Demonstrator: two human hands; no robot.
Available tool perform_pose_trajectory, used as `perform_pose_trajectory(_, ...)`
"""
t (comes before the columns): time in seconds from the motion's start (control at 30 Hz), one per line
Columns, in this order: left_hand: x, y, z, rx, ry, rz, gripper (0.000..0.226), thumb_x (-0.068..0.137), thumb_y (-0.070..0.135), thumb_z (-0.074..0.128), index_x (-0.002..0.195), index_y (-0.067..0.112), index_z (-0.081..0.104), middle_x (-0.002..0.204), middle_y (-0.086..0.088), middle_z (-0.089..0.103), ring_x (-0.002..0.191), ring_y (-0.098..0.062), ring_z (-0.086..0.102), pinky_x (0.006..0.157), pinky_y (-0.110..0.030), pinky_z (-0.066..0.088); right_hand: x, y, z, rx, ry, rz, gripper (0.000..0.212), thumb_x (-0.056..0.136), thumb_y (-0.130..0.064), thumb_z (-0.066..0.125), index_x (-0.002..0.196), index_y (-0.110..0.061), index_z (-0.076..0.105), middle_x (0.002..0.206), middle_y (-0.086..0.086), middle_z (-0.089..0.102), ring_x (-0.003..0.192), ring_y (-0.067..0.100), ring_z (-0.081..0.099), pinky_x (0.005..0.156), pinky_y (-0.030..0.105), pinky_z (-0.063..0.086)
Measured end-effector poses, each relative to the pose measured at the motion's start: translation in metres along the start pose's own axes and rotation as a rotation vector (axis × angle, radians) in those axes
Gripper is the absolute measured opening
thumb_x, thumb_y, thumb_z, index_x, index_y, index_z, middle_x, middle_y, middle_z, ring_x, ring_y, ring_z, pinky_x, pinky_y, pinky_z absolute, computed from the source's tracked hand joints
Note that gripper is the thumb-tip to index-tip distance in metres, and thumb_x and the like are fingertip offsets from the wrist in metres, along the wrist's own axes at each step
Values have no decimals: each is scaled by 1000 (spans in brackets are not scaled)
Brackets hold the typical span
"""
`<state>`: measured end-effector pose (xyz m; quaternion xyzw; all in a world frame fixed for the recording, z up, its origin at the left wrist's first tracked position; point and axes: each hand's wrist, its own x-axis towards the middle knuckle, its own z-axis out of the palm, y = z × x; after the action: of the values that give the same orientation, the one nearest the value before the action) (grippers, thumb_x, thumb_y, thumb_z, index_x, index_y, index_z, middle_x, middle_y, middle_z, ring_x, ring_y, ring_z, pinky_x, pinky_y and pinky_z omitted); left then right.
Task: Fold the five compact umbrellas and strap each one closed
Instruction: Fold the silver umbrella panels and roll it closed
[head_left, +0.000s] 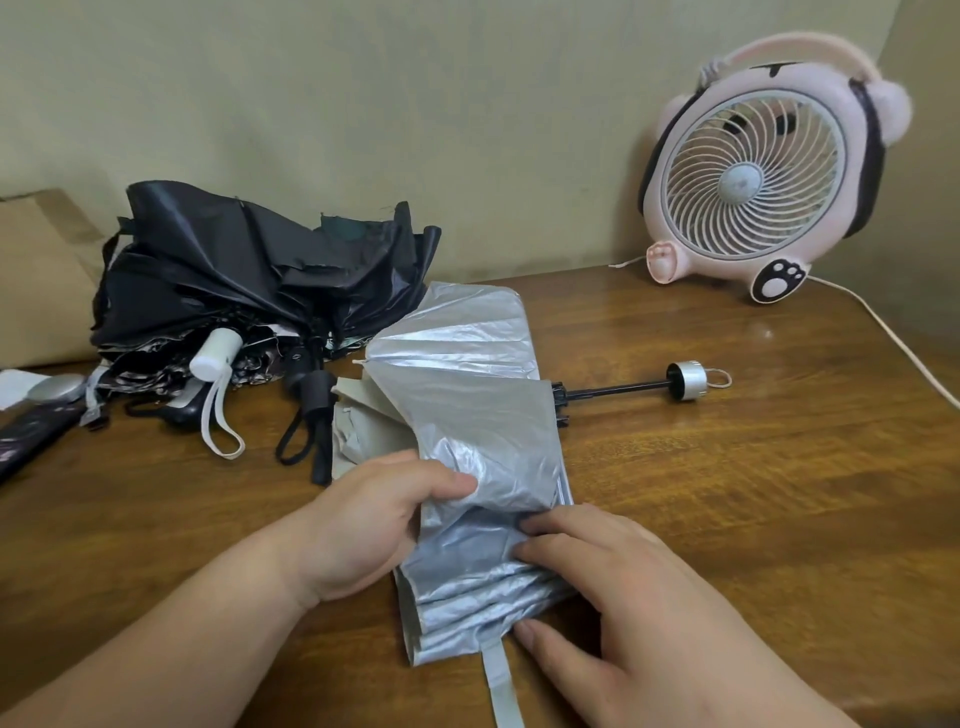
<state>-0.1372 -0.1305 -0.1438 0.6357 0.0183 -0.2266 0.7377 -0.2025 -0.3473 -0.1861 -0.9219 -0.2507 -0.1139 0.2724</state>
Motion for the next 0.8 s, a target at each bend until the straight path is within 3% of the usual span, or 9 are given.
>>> perform_pose_trajectory(0.13,2,0,-7,44,-40,44,87,54,20,80,127,-19,53,126,-37,62,120,-47,62,110,-62,44,1,3,0,27,35,-35,42,81,-59,65,117,-38,68,124,-29,57,121,-7,54,103,22,47)
perform_pose_trajectory(0.3,-9,5,-6,296,-185,177,55,79,28,74,128,6,64,127,-15,70,120,-33,66,106,-48,51,-1,4,-4,178,191,-6,23,82,-45,73,102,-34,69,111,-25,66,112,1,63,90,34,55)
perform_pose_trajectory(0.43,-22,10,-4,871,-72,246,32,92,58,63,80,31,75,77,11,72,73,-8,67,77,-29,53,-1,5,-9,396,300,141,20,82,-33,80,95,-33,65,96,-19,73,91,5,72,76,31,57)
perform_pose_trajectory(0.5,-33,7,-4,916,-86,214,31,91,62,54,88,40,76,91,26,73,88,6,67,84,-19,48,5,5,-12,432,262,206,32,82,-25,81,104,-38,60,101,-21,71,90,3,73,77,31,58)
perform_pose_trajectory(0.57,-39,1,-13,989,-105,253,59,94,75,39,103,29,75,118,31,66,117,10,56,104,-21,39,14,5,-18,382,187,198,47,84,-25,80,118,-44,55,108,-23,65,88,4,72,78,34,59)
perform_pose_trajectory(0.63,-45,-4,-19,1155,-151,304,78,91,79,22,125,27,69,143,39,44,141,18,24,121,-17,11,24,7,-24,232,136,116,56,85,-26,78,129,-47,51,111,-24,58,87,4,69,80,34,59)
perform_pose_trajectory(0.7,-49,-10,-24,1362,-125,341,84,89,82,12,137,31,60,149,39,30,144,20,5,120,-14,-11,31,8,-27,45,53,61,53,87,-28,73,131,-48,51,110,-26,50,84,2,63,78,30,57)
perform_pose_trajectory(0.77,-56,-12,-22,1519,-32,391,75,87,84,14,125,42,63,139,38,38,139,18,17,123,-19,-6,36,9,-29,-83,18,36,42,88,-28,70,125,-45,60,105,-24,45,77,3,58,68,30,55)
perform_pose_trajectory(0.8,-59,-11,-21,1528,77,425,66,86,85,20,105,43,68,125,36,47,131,14,32,122,-22,11,38,10,-29,-131,30,5,35,86,-27,69,119,-41,66,100,-21,46,72,5,56,61,31,54)
